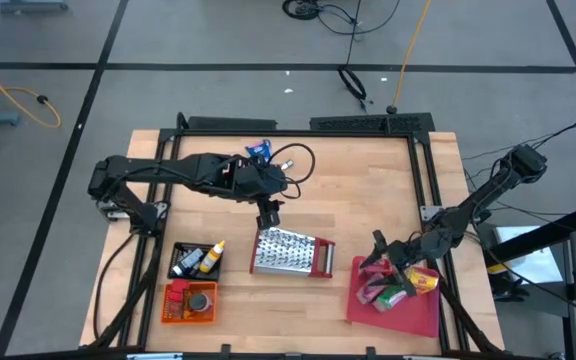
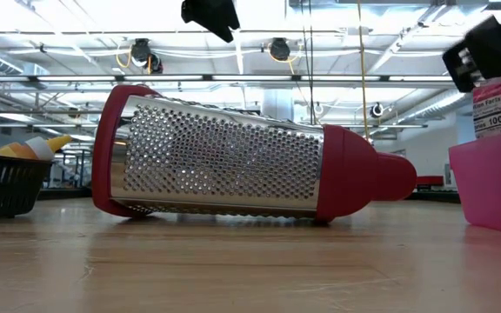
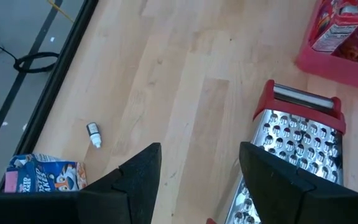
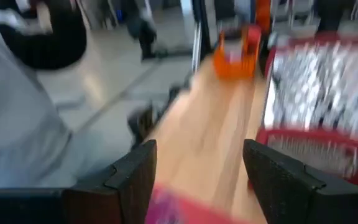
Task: Pick & Place Kitchen Items
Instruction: Put the blue cereal box into the pink bin
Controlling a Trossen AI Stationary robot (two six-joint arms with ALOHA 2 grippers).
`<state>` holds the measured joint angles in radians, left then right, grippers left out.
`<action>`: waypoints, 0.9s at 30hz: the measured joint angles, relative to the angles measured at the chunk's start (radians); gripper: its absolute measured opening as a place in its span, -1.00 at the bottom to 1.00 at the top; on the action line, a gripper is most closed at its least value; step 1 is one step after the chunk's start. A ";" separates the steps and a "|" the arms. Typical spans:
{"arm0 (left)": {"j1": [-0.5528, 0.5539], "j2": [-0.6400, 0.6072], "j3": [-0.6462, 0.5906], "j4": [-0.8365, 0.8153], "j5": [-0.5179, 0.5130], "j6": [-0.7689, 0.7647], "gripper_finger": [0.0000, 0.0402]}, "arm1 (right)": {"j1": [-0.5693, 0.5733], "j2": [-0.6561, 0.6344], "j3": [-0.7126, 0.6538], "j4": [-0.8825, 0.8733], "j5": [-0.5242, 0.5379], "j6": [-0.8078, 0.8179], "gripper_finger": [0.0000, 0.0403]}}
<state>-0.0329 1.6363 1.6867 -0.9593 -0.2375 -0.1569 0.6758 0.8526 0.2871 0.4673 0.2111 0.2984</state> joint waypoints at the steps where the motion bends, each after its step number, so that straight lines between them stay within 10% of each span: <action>1: 0.001 0.000 0.000 0.000 -0.002 0.005 0.10 | -0.010 -0.008 0.000 0.032 0.002 -0.016 0.14; 8: 0.073 0.000 0.000 -0.033 -0.154 -0.010 0.10 | -0.101 -0.103 0.000 0.130 0.080 -0.128 0.05; 27: 0.476 0.159 0.000 -0.085 0.033 0.058 0.10 | -0.212 -0.164 0.001 0.005 0.072 -0.136 -0.03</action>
<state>0.4432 1.7952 1.6867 -1.0439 -0.2043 -0.0991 0.4641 0.6884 0.2878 0.4726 0.2833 0.1627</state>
